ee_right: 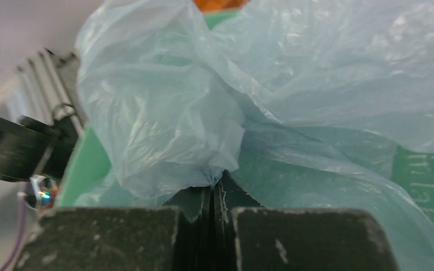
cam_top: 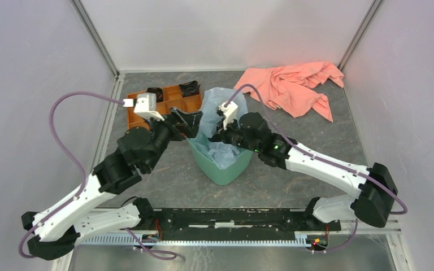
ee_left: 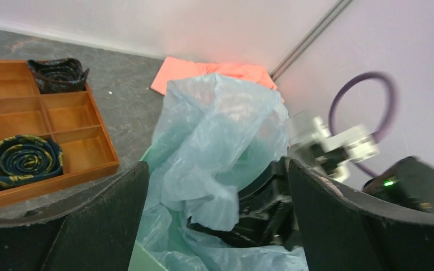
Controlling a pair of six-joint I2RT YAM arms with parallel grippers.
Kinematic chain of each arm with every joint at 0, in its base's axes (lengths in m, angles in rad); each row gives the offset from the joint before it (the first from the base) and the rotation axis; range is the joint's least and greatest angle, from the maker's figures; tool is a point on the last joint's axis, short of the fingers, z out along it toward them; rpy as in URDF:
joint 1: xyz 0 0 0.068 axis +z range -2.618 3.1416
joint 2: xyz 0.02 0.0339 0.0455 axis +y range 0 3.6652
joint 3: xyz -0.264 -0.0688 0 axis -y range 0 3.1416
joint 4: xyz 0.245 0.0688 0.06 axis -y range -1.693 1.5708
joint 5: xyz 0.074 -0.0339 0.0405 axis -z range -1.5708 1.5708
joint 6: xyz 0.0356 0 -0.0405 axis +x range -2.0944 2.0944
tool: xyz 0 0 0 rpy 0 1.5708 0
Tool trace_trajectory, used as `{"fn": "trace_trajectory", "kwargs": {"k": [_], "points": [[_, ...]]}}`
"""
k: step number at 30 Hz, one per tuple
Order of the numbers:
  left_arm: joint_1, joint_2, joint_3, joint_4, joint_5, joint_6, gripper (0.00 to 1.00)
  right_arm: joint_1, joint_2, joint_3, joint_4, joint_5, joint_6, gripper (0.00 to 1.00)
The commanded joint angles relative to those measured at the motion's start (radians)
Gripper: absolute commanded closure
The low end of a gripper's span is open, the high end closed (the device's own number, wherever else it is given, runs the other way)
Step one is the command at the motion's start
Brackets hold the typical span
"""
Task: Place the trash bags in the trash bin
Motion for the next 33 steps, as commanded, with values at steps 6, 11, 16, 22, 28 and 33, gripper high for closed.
{"fn": "trace_trajectory", "kwargs": {"k": [6, 11, 16, 22, 28, 33], "points": [[0.003, -0.016, 0.059, -0.006, -0.097, 0.032, 0.02, 0.034, 0.18, 0.105, -0.223, 0.181, -0.102, 1.0], [0.002, -0.017, 0.108, -0.089, -0.086, 0.028, 0.0, 0.034, 0.25, 0.173, -0.274, 0.124, -0.112, 1.0], [0.002, -0.051, 0.113, -0.184, -0.025, -0.044, 0.0, 0.031, 0.264, 0.129, -0.209, 0.068, -0.083, 1.0], [0.001, -0.103, 0.08, -0.278, 0.069, -0.14, 0.0, 0.034, 0.156, 0.148, -0.177, 0.0, -0.01, 1.0], [0.001, -0.161, 0.052, -0.236, 0.101, -0.172, 0.0, 0.034, 0.034, 0.161, -0.179, 0.036, 0.023, 1.0], [0.002, -0.095, 0.104, -0.216, 0.153, -0.174, 0.0, 0.031, -0.057, 0.09, -0.08, 0.095, 0.083, 0.97]]}}
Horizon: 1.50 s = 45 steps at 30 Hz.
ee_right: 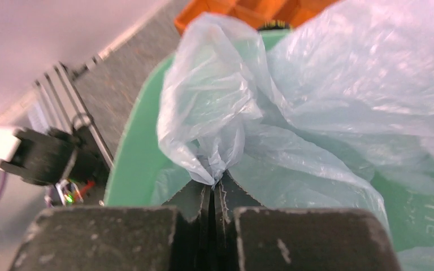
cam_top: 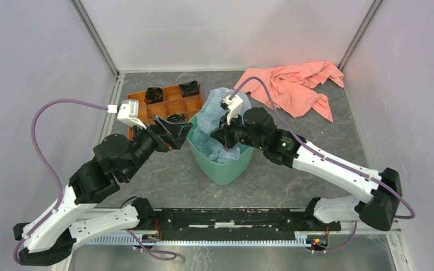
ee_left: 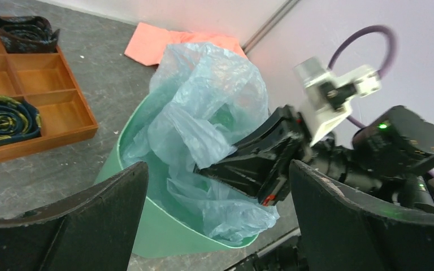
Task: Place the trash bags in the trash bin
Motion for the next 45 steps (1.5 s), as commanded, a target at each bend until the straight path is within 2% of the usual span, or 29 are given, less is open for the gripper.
{"fn": "trace_trajectory", "kwargs": {"k": [1, 4, 8, 12, 16, 20, 22, 27, 29, 31, 33, 35, 37, 45], "points": [[0.002, 0.086, 0.061, 0.027, 0.085, -0.041, 0.0, 0.003, -0.08, -0.049, 0.169, 0.041, 0.076, 0.94], [0.002, 0.136, 0.057, 0.04, 0.101, -0.079, 0.0, 0.002, -0.095, -0.059, 0.199, 0.054, 0.088, 0.9], [0.001, 0.199, 0.075, 0.075, 0.144, -0.072, 0.0, 0.002, -0.109, -0.048, 0.189, 0.099, 0.059, 0.9], [0.003, 0.227, 0.038, 0.162, 0.184, -0.088, 0.01, 0.002, -0.154, -0.123, 0.249, 0.129, 0.075, 0.9], [0.002, 0.261, 0.051, 0.162, 0.143, -0.085, 0.03, 0.002, -0.159, -0.118, 0.248, 0.125, 0.062, 0.92], [0.003, 0.273, 0.03, 0.145, 0.088, -0.119, 0.16, 0.004, -0.184, -0.131, 0.268, 0.085, 0.076, 0.92], [0.002, 0.272, 0.007, 0.166, 0.087, -0.126, 0.26, 0.003, -0.2, -0.146, 0.286, 0.093, 0.078, 0.91], [0.002, 0.284, 0.005, 0.174, 0.025, -0.095, 0.42, 0.004, -0.202, -0.133, 0.275, 0.065, 0.062, 0.89], [0.002, 0.287, 0.011, 0.184, 0.009, -0.07, 0.55, 0.003, -0.207, -0.132, 0.258, 0.051, 0.049, 0.85], [0.002, 0.286, 0.005, 0.207, 0.002, -0.044, 0.74, 0.002, -0.225, -0.137, 0.248, 0.024, 0.023, 0.76], [0.002, 0.283, -0.001, 0.219, -0.011, -0.027, 0.95, 0.003, -0.254, -0.15, 0.239, 0.031, -0.005, 0.61], [0.002, 0.273, -0.004, 0.228, -0.02, -0.013, 0.98, 0.002, -0.286, -0.156, 0.226, 0.04, -0.042, 0.43], [0.002, 0.254, -0.003, 0.236, -0.013, 0.012, 0.98, 0.002, -0.315, -0.146, 0.194, 0.053, -0.087, 0.33], [0.002, 0.158, -0.008, 0.183, -0.068, 0.066, 0.98, 0.003, -0.36, -0.164, 0.196, 0.125, -0.197, 0.35]]}}
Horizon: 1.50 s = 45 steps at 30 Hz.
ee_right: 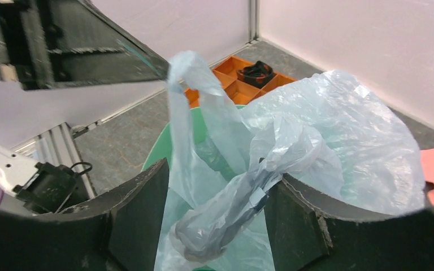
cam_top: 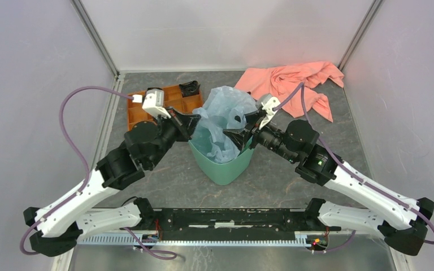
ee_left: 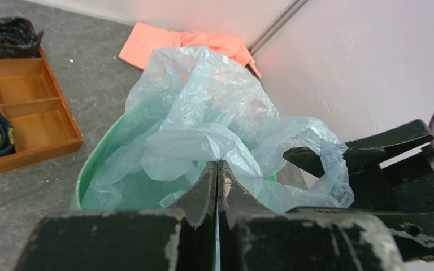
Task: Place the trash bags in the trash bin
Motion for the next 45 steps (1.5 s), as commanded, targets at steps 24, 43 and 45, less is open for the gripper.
{"fn": "trace_trajectory", "kwargs": {"k": [24, 43, 45], "points": [[0.001, 0.035, 0.072, -0.167, 0.081, -0.029, 0.0, 0.004, 0.017, 0.016, 0.125, -0.008, 0.131, 1.0], [0.002, -0.065, 0.163, -0.38, -0.047, 0.076, 0.98, 0.004, -0.08, 0.052, 0.01, 0.059, -0.003, 1.0], [0.002, -0.107, 0.169, -0.434, -0.074, 0.058, 0.98, 0.004, -0.092, 0.052, 0.0, 0.091, -0.013, 1.0]]}}
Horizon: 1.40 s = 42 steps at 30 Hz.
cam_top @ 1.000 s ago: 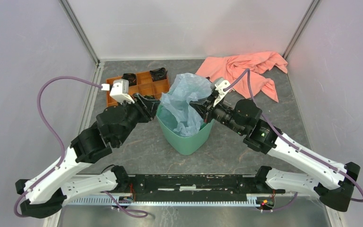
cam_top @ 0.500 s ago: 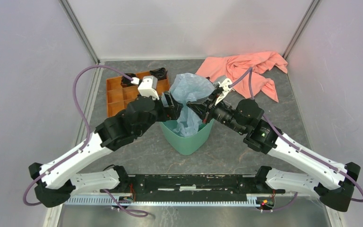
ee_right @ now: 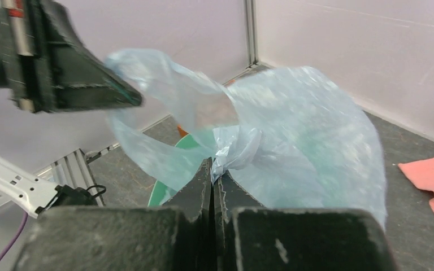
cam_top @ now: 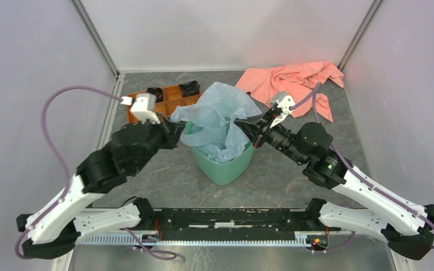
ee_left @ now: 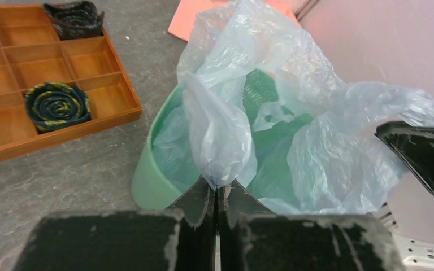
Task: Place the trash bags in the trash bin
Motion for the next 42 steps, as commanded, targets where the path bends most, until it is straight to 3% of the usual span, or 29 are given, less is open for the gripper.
{"fn": "trace_trajectory", "kwargs": {"k": [1, 5, 11, 15, 22, 24, 32, 34, 38, 42], "points": [[0.003, -0.101, 0.06, -0.131, -0.09, 0.006, 0.98, 0.003, -0.036, 0.041, -0.019, 0.09, -0.059, 1.0], [0.002, -0.096, 0.146, -0.108, -0.222, 0.054, 0.98, 0.003, -0.055, 0.036, -0.107, 0.25, -0.088, 1.0], [0.001, -0.11, 0.023, 0.005, -0.279, 0.116, 0.98, 0.003, -0.082, 0.046, -0.288, 0.403, -0.168, 0.98], [0.002, -0.123, -0.043, 0.032, -0.417, 0.126, 0.98, 0.003, -0.117, 0.04, -0.338, 0.457, -0.189, 0.98], [0.002, -0.143, -0.168, 0.06, -0.559, -0.005, 0.98, 0.003, -0.196, -0.071, -0.381, 0.537, -0.123, 0.91], [0.001, -0.148, -0.192, 0.073, -0.565, -0.026, 0.98, 0.004, -0.218, -0.103, -0.377, 0.513, -0.085, 0.81], [0.002, -0.17, -0.259, 0.059, -0.412, -0.092, 0.97, 0.002, -0.24, -0.112, -0.358, 0.231, 0.063, 0.12], [0.002, -0.179, -0.259, 0.063, -0.383, -0.097, 0.97, 0.003, -0.258, -0.12, -0.35, 0.192, 0.174, 0.02], [0.002, -0.205, -0.268, 0.078, -0.353, -0.097, 0.96, 0.003, -0.314, -0.161, -0.32, 0.205, 0.374, 0.02], [0.001, -0.222, -0.277, 0.089, -0.333, -0.094, 0.96, 0.002, -0.373, -0.13, -0.411, 0.29, 0.4, 0.02]]}}
